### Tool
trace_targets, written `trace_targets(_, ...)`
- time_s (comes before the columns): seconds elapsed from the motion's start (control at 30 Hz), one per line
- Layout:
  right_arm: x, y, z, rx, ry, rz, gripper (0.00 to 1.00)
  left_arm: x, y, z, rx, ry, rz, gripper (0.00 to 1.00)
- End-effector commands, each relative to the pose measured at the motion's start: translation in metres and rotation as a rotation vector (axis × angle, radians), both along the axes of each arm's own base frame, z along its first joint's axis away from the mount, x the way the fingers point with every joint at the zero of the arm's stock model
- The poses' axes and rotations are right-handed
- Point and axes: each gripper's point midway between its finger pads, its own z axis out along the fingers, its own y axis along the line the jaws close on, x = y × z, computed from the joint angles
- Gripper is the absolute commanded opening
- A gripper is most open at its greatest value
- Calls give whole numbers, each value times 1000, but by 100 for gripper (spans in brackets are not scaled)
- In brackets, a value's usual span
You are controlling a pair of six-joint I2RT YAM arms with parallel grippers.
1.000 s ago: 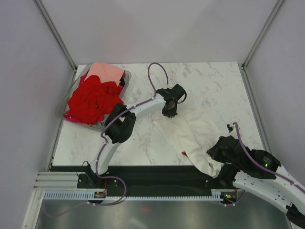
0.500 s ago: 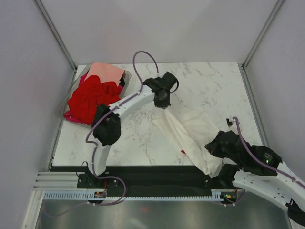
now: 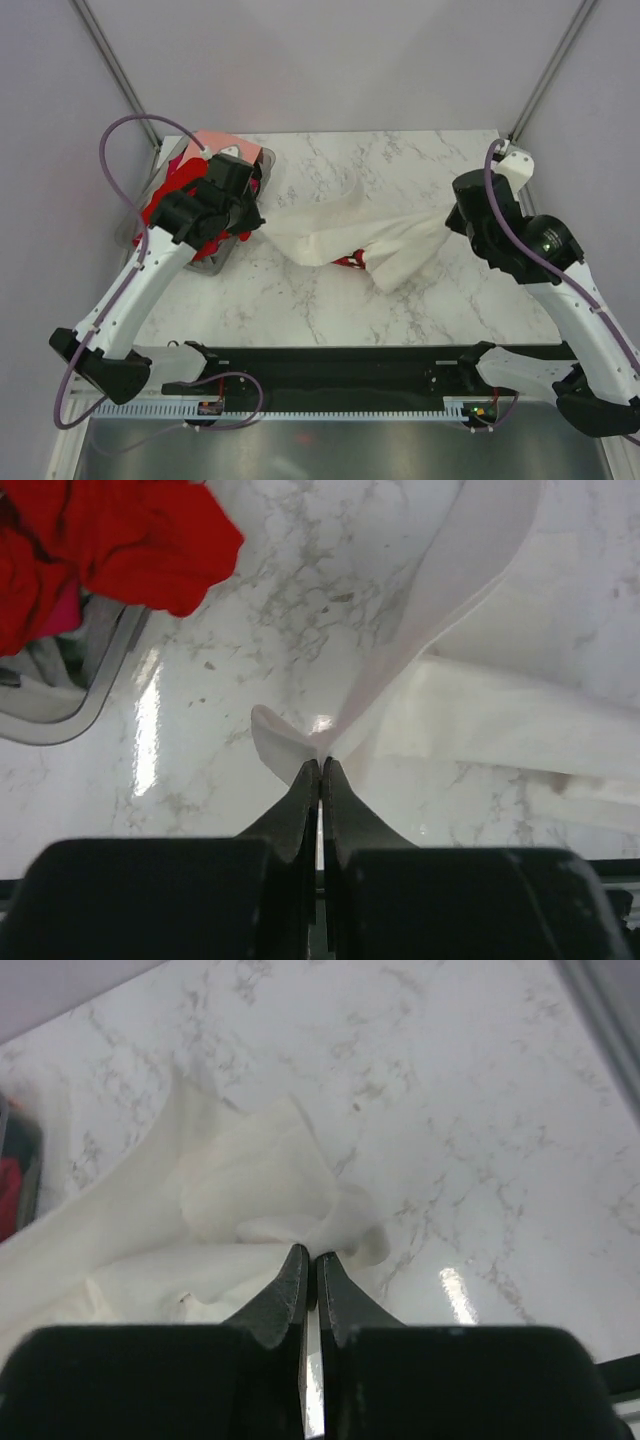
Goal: Fold and stack the t-shirts
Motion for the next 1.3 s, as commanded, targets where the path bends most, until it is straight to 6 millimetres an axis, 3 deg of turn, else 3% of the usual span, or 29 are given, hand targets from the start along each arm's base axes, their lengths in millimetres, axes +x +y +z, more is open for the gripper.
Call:
trace_targets(0.0,3,-46,25,-133,-43,-96,9,-20,39,-16,30,30,101,2)
trace_targets(0.03,2,-50,23,-151,-36,-99,9,-26,45,-28,52,53,103,2)
trace_targets(0.1,-2,-55,9,-176,-11,-111,11,-37,55,-31,48,43,118,2)
trace_targets(0.17,-9,-57,-3,-153,2,-122,12,-49,60,-55,60,95,127,2)
trace_targets(0.23,-17,-57,-40,-149,73,-123,18,-62,60,-79,52,153,131,2)
trace_targets(0.27,-24,-57,-49,-81,62,-154,36,-68,58,-87,35,178,121,2)
trace_targets(0.3,-32,-57,-81,-77,127,-157,53,-72,56,-94,20,195,118,2)
trace_targets(0.33,-36,-55,-94,-46,139,-167,89,-77,54,-109,9,224,117,2)
trace_targets(0.37,-42,-55,-102,6,127,-182,98,-82,50,-111,-20,230,100,2)
trace_targets(0.4,-44,-54,-125,11,157,-180,98,-85,49,-117,-26,240,95,2)
trace_targets(0.43,-46,-47,-135,41,182,-153,98,-90,51,-126,-22,260,98,2)
trace_targets(0.63,-61,-16,-192,174,356,-79,97,-105,51,-139,-35,281,66,2)
trace_targets(0.67,-69,-5,-202,226,392,-41,95,-106,52,-141,-36,282,65,2)
trace_targets(0.7,-76,0,-225,252,428,-25,92,-107,52,-141,-39,276,65,2)
trace_targets(0.77,-89,14,-241,344,470,10,85,-107,52,-143,-42,278,62,2)
trace_targets(0.8,-98,14,-261,351,508,6,83,-106,51,-141,-45,269,59,2)
trace_targets(0.9,-109,20,-280,386,538,26,78,-104,51,-142,-38,263,60,2)
trace_targets(1.1,-100,19,-291,330,555,20,73,-103,51,-143,-31,266,54,2)
trace_targets(1.2,-97,23,-307,312,582,32,62,-102,51,-144,-27,262,55,2)
trace_targets(1.27,-92,23,-310,298,578,36,29,-100,52,-144,-24,261,57,2)
